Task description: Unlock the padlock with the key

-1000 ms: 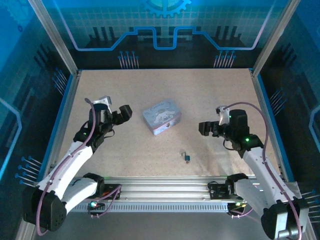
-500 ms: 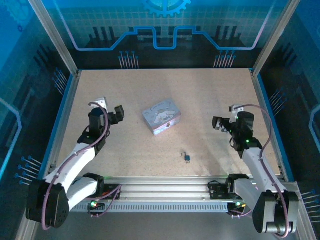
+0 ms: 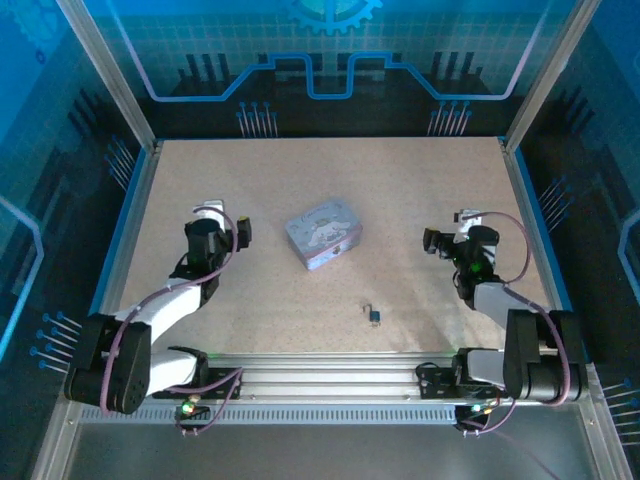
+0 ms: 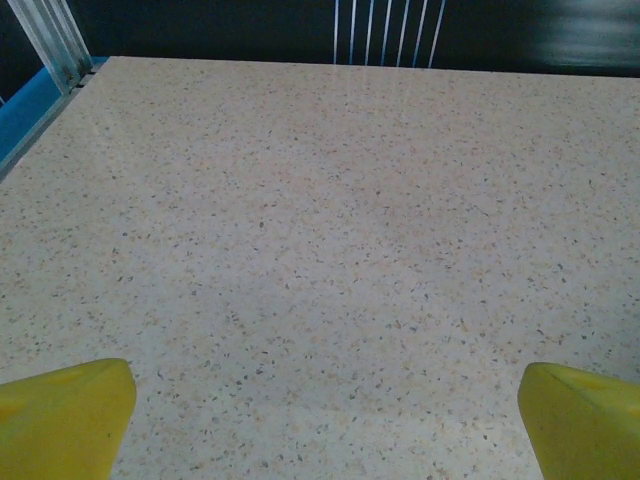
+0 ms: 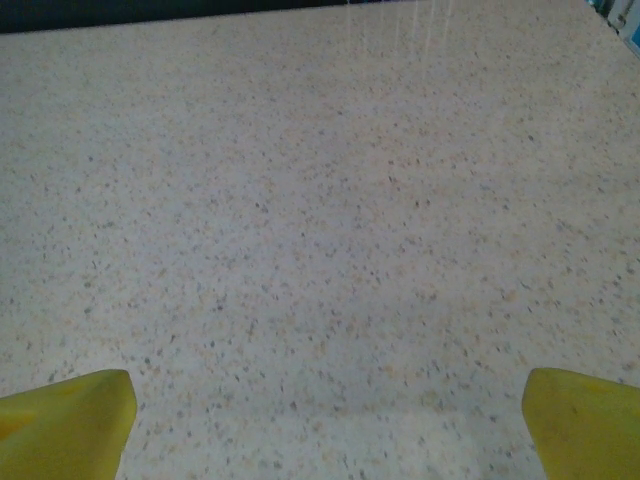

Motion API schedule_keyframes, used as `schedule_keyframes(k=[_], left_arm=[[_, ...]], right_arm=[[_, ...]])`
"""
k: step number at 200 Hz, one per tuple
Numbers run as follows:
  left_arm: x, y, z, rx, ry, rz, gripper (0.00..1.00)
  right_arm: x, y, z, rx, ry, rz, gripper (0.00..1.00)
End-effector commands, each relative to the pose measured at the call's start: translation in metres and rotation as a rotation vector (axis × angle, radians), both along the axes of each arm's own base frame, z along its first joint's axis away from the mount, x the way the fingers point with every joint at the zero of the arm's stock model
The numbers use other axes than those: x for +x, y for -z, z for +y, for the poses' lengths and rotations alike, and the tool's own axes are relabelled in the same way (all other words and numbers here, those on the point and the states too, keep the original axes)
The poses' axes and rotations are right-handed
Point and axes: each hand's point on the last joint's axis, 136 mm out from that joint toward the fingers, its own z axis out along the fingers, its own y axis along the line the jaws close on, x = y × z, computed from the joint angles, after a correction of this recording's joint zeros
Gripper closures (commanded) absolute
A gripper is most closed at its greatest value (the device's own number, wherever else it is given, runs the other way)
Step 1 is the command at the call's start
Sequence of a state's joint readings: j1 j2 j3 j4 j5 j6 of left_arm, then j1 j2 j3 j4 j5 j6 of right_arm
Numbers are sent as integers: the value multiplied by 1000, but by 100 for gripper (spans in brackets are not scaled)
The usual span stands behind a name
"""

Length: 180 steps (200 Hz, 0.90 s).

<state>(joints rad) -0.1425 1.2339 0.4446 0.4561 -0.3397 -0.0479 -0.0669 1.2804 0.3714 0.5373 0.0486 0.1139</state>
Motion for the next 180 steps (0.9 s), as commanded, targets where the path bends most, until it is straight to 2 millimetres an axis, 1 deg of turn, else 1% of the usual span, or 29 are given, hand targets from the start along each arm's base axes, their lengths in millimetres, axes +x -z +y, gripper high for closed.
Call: schedule_keyframes(k=[1, 19, 53, 63, 79, 84, 90, 116, 128, 146, 175, 180], left_arm=[[5, -1, -1, 11, 36, -50, 1], [5, 5, 0, 16, 41, -60, 1], [5, 13, -2, 5, 69, -75, 1], [6, 12, -5, 2, 90, -79, 1], [7, 12, -7, 2, 103, -88, 1], [8, 11, -7, 2, 106, -91, 1], [8, 12, -8, 2, 111, -92, 1], [10, 12, -7, -8, 125, -94, 1], [11, 12, -5, -10, 128, -96, 1], [14, 14, -3, -14, 133, -117, 1], [17, 33, -4, -19, 148, -128, 1], [19, 33, -4, -16, 154, -141, 1]], right_arm=[[13, -22, 3, 30, -22, -143, 0], [16, -15, 8, 29, -53, -143, 0], [16, -14, 22, -7, -110, -150, 0], [16, -11, 27, -21, -130, -153, 0], [18, 0, 31, -36, -144, -155, 0], [20, -2, 34, -48, -150, -171, 0], [21, 0, 36, -55, -157, -144, 0], [33, 5, 34, -77, -131, -74, 0], [35, 7, 40, -121, -129, -60, 0], [34, 7, 42, -124, -133, -62, 0], [34, 7, 42, -124, -134, -62, 0], [34, 7, 42, -124, -133, -62, 0]])
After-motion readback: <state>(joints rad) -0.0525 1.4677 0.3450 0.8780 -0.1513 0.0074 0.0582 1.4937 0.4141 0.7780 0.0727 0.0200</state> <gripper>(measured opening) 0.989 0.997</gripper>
